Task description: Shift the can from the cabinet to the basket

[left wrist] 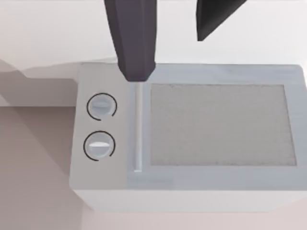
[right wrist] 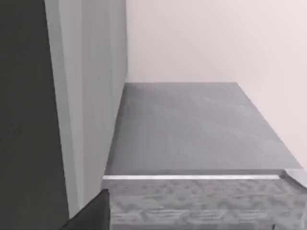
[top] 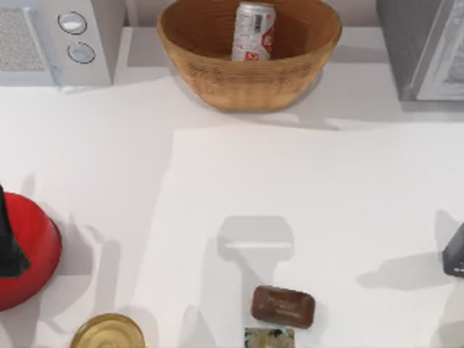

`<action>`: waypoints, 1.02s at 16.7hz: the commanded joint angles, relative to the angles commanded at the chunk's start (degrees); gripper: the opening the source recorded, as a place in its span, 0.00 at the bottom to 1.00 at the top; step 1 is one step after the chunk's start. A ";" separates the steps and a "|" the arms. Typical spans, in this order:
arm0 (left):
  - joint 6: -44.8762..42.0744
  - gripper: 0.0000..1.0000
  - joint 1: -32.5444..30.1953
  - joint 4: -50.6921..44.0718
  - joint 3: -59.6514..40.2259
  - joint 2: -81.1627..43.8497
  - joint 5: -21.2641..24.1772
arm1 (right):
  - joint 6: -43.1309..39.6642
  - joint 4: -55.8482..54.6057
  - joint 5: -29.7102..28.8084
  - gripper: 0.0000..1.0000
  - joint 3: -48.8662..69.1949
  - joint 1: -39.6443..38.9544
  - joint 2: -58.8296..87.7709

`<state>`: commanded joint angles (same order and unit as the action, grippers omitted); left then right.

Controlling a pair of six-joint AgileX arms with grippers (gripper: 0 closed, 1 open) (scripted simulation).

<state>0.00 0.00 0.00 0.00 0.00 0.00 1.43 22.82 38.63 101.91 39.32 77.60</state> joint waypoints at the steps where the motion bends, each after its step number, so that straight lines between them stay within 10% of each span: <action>1: 0.00 1.00 0.00 0.00 0.00 0.00 0.00 | -0.06 0.25 -4.85 1.00 0.16 -4.86 0.02; 10: 0.00 1.00 0.00 0.00 0.00 0.00 0.00 | -0.70 2.01 -51.74 1.00 -1.14 -51.76 -1.86; 17: 0.00 1.00 0.00 0.00 0.00 0.00 0.00 | -0.93 2.35 -64.91 1.00 -2.74 -64.92 -3.38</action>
<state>0.00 0.00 0.00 0.00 0.00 0.00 0.50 25.17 -26.28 99.17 -25.59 74.22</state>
